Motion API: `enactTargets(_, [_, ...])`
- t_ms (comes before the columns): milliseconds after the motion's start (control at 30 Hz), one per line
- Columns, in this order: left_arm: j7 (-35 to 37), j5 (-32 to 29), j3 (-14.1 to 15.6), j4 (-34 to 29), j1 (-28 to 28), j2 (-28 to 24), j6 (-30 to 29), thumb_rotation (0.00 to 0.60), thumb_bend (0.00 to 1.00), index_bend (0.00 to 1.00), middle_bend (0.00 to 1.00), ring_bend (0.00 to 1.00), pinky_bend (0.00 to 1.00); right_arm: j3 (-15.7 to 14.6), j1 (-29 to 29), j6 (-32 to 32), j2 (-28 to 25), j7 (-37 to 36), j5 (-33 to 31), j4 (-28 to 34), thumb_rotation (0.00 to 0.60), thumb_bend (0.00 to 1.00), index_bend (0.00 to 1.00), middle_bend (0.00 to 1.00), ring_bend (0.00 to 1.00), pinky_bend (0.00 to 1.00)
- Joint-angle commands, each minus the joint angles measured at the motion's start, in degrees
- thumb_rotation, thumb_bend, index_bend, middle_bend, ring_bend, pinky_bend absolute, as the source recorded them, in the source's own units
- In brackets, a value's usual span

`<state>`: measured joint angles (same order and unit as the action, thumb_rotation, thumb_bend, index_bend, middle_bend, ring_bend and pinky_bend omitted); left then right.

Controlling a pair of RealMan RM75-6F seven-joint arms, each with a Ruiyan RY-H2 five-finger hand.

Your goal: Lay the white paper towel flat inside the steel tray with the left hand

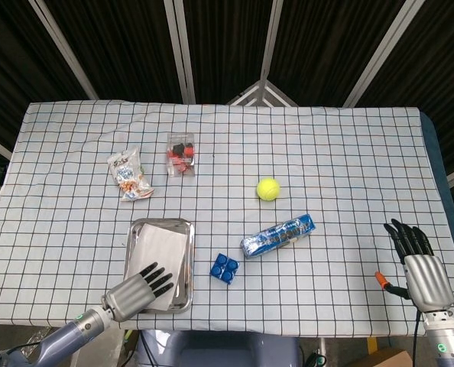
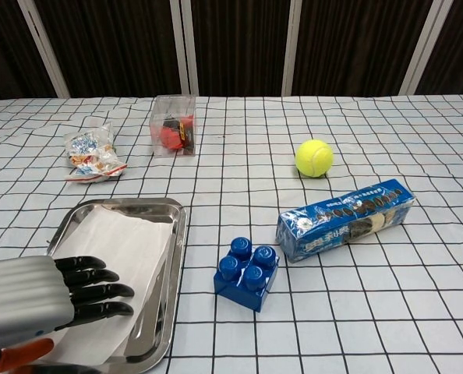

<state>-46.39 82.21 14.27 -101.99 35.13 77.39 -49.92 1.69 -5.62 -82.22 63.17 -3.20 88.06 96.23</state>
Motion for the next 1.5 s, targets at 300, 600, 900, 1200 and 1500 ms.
enactTargets(300, [-1.47,-6.15,-1.25,-2.9,-1.64,1.75,-0.42,0.6,0.6,0.0,0.0,0.0,0.0,-0.04,0.01,0.02,-0.06,-0.12,0.04,0.03,0.6,0.31,0.0,0.0,0.0,0.0])
enactTargets(600, [-3.7,-11.28,-1.66,-5.24,-3.14,3.49,-2.54,0.6,0.6,0.0,0.0,0.0,0.0,-0.06,0.04,-0.03,-0.08,-0.18,0.06,0.06,0.6,0.31,0.0,0.0,0.0,0.0])
enactTargets(900, [-5.08,-15.16,-2.02,-8.07,-3.77,2.91,-5.0,0.6,0.6,0.0,0.0,0.0,0.0,-0.07,0.03,-0.02,-0.08,-0.16,0.09,0.07,0.6,0.31,0.0,0.0,0.0,0.0])
enactTargets(1200, [-5.35,-19.48,-2.19,-11.58,-3.79,1.72,-6.66,0.6,0.6,0.0,0.0,0.0,0.0,-0.1,0.03,0.04,-0.02,0.1,0.06,0.15,0.6,0.31,0.0,0.0,0.0,0.0])
enactTargets(1500, [-6.54,-24.33,-3.23,-12.83,-3.49,3.5,-8.68,0.6,0.6,0.0,0.0,0.0,0.0,-0.09,0.04,0.01,-0.03,0.01,0.05,0.14,0.6,0.31,0.0,0.0,0.0,0.0])
